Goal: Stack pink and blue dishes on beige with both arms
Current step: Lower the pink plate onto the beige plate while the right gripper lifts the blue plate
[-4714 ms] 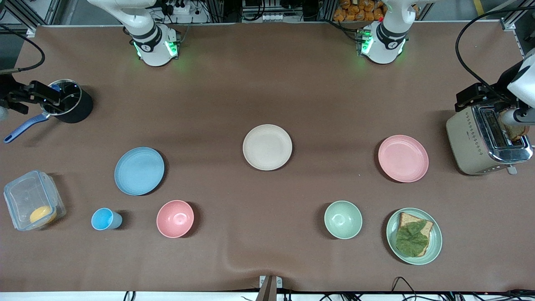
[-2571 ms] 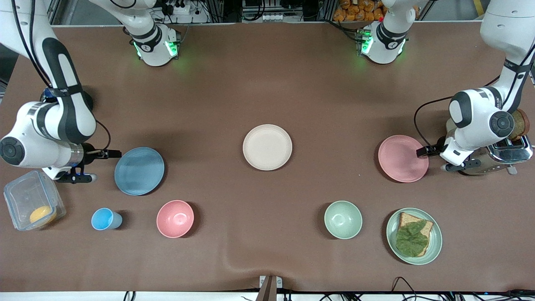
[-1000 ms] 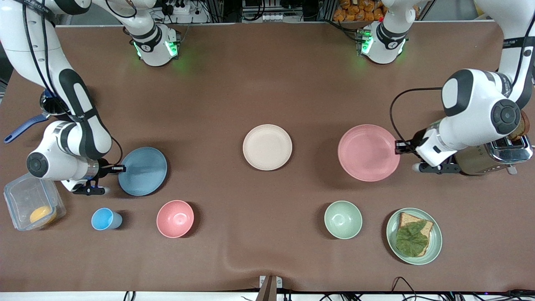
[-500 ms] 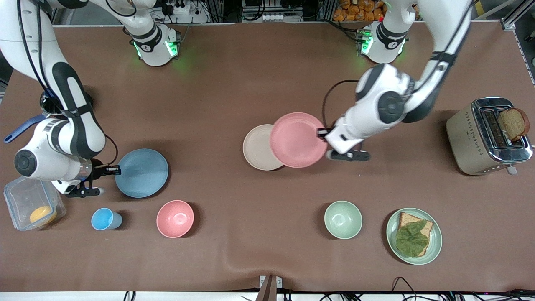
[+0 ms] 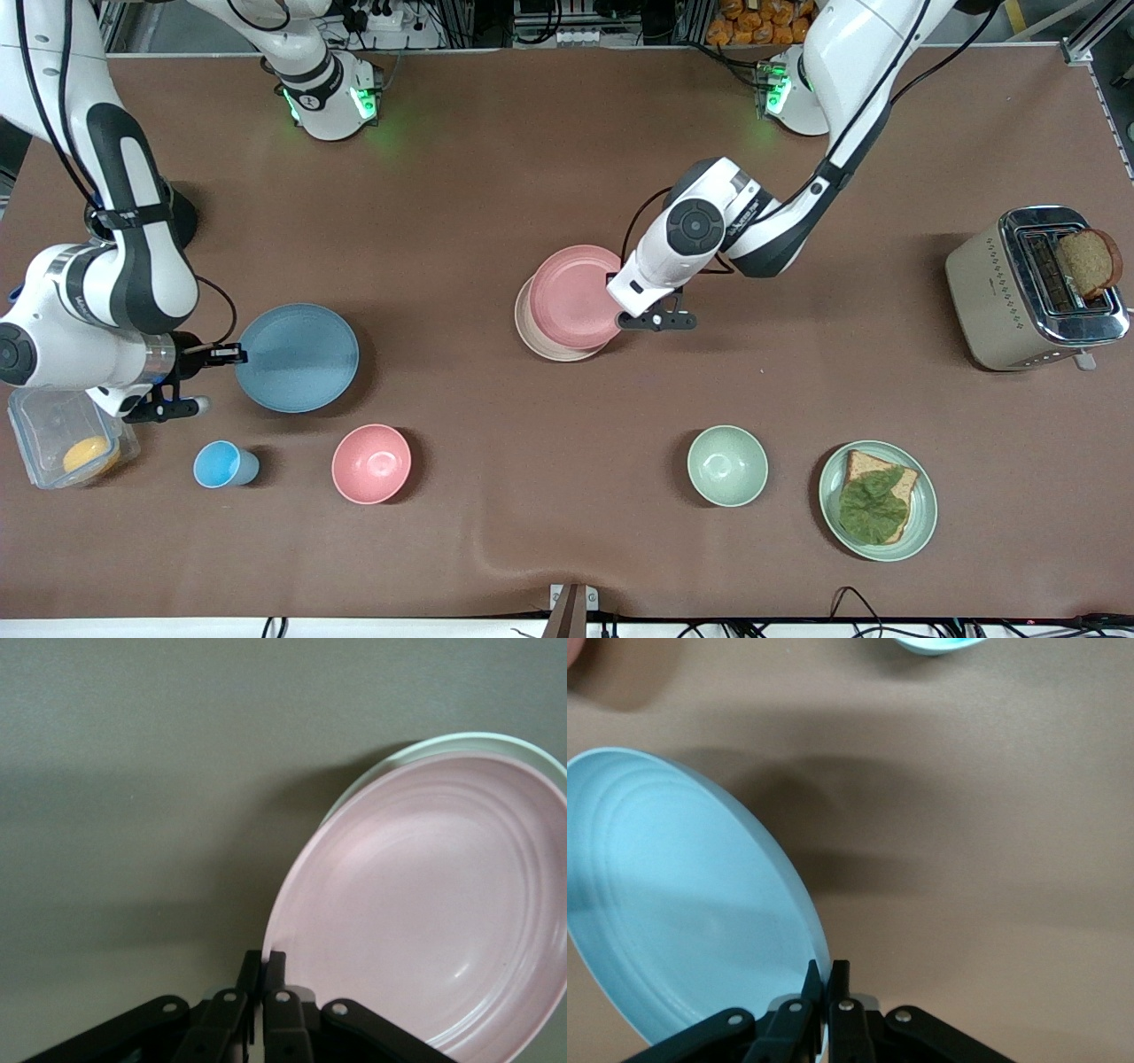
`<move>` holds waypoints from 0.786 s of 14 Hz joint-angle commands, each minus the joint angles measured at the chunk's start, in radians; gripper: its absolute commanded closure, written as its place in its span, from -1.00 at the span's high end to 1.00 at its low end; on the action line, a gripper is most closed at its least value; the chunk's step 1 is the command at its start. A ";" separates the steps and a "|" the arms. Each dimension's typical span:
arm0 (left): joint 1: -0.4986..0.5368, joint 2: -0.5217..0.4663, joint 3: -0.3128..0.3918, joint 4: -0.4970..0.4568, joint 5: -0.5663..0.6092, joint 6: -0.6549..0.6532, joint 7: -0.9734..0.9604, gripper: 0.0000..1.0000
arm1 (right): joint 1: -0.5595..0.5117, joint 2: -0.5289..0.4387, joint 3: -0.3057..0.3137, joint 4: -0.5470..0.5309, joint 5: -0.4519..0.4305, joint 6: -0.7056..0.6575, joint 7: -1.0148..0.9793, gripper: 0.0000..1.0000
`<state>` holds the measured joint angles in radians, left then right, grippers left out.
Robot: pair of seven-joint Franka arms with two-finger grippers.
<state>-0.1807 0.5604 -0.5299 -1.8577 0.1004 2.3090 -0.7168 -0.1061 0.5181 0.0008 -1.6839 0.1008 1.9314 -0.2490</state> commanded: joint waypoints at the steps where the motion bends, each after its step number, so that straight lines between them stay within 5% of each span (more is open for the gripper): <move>1: 0.000 0.038 -0.001 0.025 0.030 0.036 -0.021 -1.00 | 0.003 -0.006 -0.002 0.006 0.068 -0.029 0.007 -1.00; 10: -0.029 0.095 -0.001 0.026 0.024 0.119 -0.047 -1.00 | 0.100 -0.027 -0.002 0.001 0.227 -0.100 0.186 -1.00; 11: -0.031 0.099 -0.001 0.038 0.021 0.121 -0.049 -0.82 | 0.130 -0.030 -0.002 0.001 0.229 -0.098 0.233 -1.00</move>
<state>-0.2011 0.6380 -0.5286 -1.8526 0.1009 2.4176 -0.7293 -0.0337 0.5119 0.0048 -1.6789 0.3080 1.8460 -0.1005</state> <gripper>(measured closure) 0.952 0.956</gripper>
